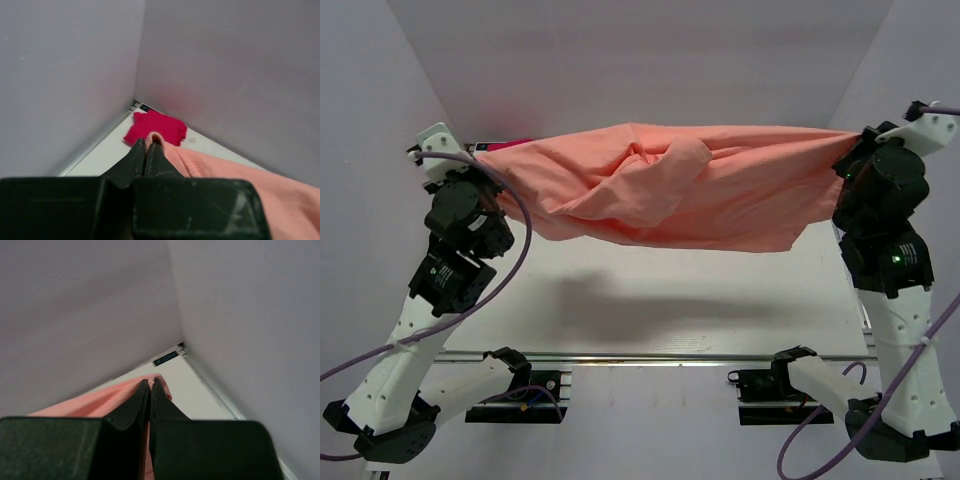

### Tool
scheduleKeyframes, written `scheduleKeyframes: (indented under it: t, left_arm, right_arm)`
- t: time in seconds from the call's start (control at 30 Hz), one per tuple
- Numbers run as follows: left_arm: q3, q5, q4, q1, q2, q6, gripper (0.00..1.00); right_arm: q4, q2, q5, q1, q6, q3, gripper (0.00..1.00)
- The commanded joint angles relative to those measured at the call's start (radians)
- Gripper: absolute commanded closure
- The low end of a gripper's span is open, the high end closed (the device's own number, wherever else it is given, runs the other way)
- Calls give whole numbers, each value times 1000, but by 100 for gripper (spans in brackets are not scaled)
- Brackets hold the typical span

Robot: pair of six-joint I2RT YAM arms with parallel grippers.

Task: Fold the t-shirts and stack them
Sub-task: Flatten out the tshirt

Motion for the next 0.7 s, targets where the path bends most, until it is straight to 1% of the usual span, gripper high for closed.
scheduleKeyframes:
  t: [0.0, 0.1, 0.13, 0.2, 0.37, 0.4, 0.67]
  left_arm:
    - [18, -156, 93, 5, -46, 119, 100]
    - [-4, -219, 176, 5, -57, 204, 100]
    - [-4, -231, 176, 5, -68, 204, 100]
    - [-4, -231, 186, 5, -78, 215, 100]
    - [-22, -188, 195, 5, -88, 215, 100]
    - [-22, -188, 204, 5, -88, 215, 100]
    - [-13, -156, 213, 5, -28, 224, 100]
  right_arm:
    - [8, -25, 258, -6, -90, 71, 100]
    - [39, -28, 350, -7, -170, 114, 100]
    - [62, -29, 380, -6, -178, 124, 100]
    - [68, -46, 384, -6, -192, 127, 100]
    - [91, -72, 324, -6, -192, 102, 100]
    - [94, -65, 319, -4, -224, 98, 100]
    - [102, -34, 304, -6, -221, 73, 100]
